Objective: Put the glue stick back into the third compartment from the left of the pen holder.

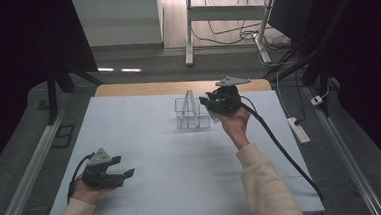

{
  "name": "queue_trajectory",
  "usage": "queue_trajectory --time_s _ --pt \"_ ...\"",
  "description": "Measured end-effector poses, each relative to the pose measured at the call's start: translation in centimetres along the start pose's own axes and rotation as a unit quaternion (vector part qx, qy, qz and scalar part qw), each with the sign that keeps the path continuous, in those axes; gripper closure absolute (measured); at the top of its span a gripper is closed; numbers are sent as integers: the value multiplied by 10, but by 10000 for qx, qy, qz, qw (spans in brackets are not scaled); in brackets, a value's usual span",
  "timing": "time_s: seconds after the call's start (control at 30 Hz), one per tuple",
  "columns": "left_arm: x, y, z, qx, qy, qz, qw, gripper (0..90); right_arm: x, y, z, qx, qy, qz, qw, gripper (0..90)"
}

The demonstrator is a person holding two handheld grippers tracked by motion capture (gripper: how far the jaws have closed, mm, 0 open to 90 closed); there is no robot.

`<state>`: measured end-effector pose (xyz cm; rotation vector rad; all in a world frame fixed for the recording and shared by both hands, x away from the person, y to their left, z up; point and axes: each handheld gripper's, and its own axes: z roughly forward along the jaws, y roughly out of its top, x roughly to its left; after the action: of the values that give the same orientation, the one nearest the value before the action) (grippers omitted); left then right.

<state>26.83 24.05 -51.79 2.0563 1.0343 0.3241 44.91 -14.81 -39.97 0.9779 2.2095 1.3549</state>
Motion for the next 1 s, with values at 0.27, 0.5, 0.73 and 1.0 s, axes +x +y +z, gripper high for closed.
queue_trajectory --time_s 0.27,0.5,0.73,1.0 --pt "0 0 0 4 -1 14 10000 264 -3 5 1 -60 -42 20 10000 646" --pt "0 0 0 2 1 6 10000 264 -8 10 4 -71 -103 32 9999 646" --pt "0 0 0 1 7 6 10000 264 -11 13 7 -112 -125 86 9998 646" --pt "0 0 0 4 8 8 10000 264 -14 15 14 -191 -144 154 9996 646"
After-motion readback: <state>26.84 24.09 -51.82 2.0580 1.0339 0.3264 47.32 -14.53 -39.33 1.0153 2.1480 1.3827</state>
